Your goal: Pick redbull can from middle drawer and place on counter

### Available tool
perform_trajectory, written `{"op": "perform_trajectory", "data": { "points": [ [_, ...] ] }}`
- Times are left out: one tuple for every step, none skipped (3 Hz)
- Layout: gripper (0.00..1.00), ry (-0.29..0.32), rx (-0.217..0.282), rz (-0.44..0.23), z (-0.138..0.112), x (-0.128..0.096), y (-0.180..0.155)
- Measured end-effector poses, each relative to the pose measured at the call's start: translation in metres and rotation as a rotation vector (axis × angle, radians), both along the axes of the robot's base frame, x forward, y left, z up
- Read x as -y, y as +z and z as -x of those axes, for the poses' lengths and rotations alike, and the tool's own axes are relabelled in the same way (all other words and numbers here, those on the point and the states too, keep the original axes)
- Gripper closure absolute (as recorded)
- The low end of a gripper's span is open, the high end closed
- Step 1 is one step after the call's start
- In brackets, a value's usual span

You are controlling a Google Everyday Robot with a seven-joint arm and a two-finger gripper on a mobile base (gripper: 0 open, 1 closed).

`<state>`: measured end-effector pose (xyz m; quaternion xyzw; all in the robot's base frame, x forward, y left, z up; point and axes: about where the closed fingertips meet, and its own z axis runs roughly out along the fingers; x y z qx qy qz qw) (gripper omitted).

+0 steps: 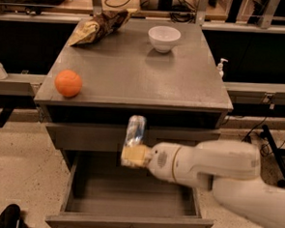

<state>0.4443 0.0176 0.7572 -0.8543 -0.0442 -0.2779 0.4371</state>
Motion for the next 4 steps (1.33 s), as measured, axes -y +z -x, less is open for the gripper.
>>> {"op": "perform_trajectory", "data": {
  "points": [
    [1.00, 0.000, 0.073, -0.013, -0.044, -0.005, 0.061],
    [1.00, -0.007, 0.133, -0.029, -0.095, -0.009, 0.121],
    [1.00, 0.003, 0.169, -0.026, -0.144, -0.022, 0.171],
    [1.00, 0.090, 0.122, 0.023, -0.181, -0.051, 0.189]
  ]
}}
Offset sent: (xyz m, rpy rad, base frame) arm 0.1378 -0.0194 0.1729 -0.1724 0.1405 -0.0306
